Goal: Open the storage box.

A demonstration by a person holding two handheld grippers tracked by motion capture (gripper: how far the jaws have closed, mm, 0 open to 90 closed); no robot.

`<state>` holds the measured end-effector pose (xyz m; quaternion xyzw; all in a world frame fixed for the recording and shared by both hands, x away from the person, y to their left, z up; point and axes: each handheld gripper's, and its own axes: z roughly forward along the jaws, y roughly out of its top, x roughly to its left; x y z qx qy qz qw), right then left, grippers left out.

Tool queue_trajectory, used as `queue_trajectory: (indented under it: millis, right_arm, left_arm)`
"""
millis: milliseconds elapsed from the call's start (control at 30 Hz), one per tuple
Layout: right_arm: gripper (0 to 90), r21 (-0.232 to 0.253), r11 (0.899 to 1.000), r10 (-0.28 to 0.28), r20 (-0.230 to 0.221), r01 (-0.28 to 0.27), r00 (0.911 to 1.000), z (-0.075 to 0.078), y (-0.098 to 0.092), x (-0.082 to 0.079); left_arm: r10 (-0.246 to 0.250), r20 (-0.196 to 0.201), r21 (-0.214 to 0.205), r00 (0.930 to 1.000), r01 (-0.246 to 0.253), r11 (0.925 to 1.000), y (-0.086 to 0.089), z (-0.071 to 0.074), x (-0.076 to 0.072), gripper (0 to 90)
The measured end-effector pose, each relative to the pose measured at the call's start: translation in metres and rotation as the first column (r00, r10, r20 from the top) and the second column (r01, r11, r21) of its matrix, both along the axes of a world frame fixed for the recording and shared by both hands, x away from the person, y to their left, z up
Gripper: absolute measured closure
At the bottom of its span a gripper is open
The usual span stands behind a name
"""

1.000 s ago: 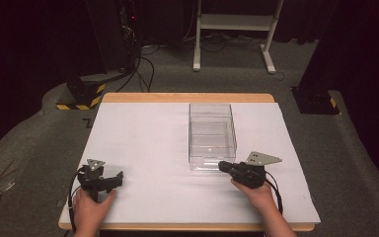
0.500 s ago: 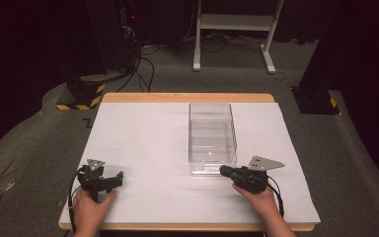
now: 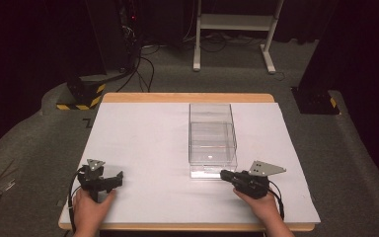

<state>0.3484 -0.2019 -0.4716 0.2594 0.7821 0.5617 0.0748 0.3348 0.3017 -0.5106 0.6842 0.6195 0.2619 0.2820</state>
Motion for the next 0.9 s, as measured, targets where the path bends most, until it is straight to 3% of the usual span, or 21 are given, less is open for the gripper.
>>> queue_trajectory:
  millis: [900]
  right_arm:
    - [85.4,-0.009,1.0,0.016,0.008,-0.016,0.9998,0.001,-0.004,-0.024]
  left_arm:
    - [0.0,0.0,0.0,1.0,0.0,1.0,0.0,0.0,0.0,0.4]
